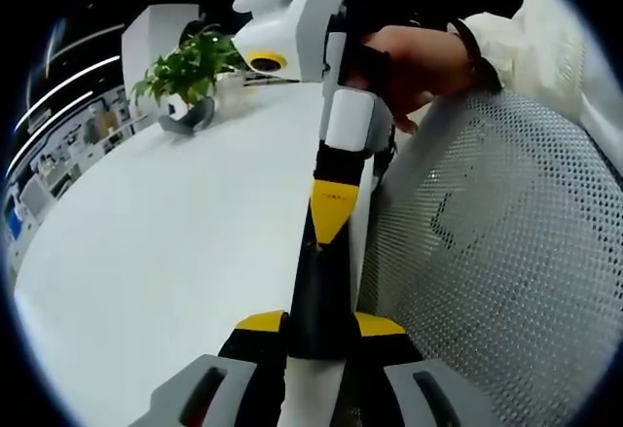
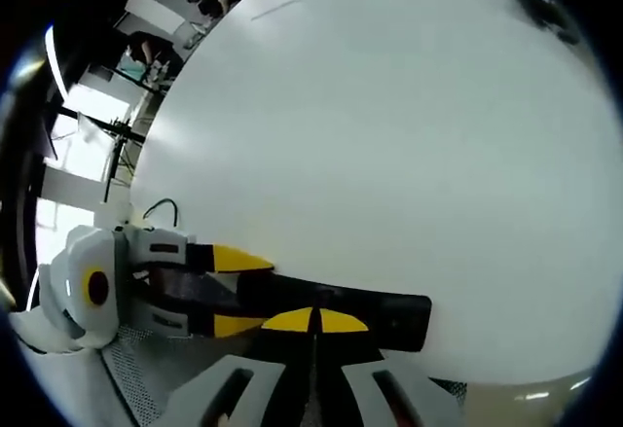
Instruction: Press the specified remote control buttons in sequence, fully releasing each button before pressing the next.
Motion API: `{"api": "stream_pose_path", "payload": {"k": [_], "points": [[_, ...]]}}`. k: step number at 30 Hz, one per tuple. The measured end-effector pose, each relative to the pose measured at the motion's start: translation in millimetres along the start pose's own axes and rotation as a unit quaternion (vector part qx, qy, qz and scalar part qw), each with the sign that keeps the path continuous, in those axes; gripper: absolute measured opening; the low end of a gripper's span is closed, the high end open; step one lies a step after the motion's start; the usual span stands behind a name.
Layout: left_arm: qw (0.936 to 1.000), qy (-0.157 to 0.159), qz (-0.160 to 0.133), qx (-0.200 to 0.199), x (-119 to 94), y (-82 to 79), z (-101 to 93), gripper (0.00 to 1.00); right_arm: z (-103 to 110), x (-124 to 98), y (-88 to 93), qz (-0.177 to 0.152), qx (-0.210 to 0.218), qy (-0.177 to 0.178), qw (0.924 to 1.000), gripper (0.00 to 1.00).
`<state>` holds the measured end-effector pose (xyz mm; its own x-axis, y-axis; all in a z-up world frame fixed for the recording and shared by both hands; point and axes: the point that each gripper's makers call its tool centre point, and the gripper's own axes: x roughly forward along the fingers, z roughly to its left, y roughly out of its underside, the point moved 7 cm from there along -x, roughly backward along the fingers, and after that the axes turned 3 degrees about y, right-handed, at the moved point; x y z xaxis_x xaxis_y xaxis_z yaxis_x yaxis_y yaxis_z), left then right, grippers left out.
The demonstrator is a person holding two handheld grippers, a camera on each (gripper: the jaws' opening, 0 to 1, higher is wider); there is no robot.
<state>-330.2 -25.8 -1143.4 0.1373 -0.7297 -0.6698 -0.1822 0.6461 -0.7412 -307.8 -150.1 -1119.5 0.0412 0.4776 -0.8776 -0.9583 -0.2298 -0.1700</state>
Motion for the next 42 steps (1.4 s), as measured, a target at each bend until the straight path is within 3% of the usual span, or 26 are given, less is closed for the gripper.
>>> {"api": "stream_pose_path", "payload": {"k": [7, 26, 42], "points": [[0.9998, -0.012, 0.005, -0.015, -2.1, 1.6, 6.1, 0.25, -2.4, 0.9, 3.0, 0.019, 0.019, -0.004, 0.9996, 0.0], [0.9998, -0.014, 0.005, -0.015, -1.4, 1.2, 5.5, 0.25, 0.3, 6.4, 3.6, 0.028, -0.019, 0.016, 0.9993, 0.0], [0.9998, -0.015, 0.004, -0.013, -1.7, 0.7, 4.1, 0.26, -2.1, 7.1, 5.2, 0.029, -0.002, 0.01, 0.9995, 0.0]]}}
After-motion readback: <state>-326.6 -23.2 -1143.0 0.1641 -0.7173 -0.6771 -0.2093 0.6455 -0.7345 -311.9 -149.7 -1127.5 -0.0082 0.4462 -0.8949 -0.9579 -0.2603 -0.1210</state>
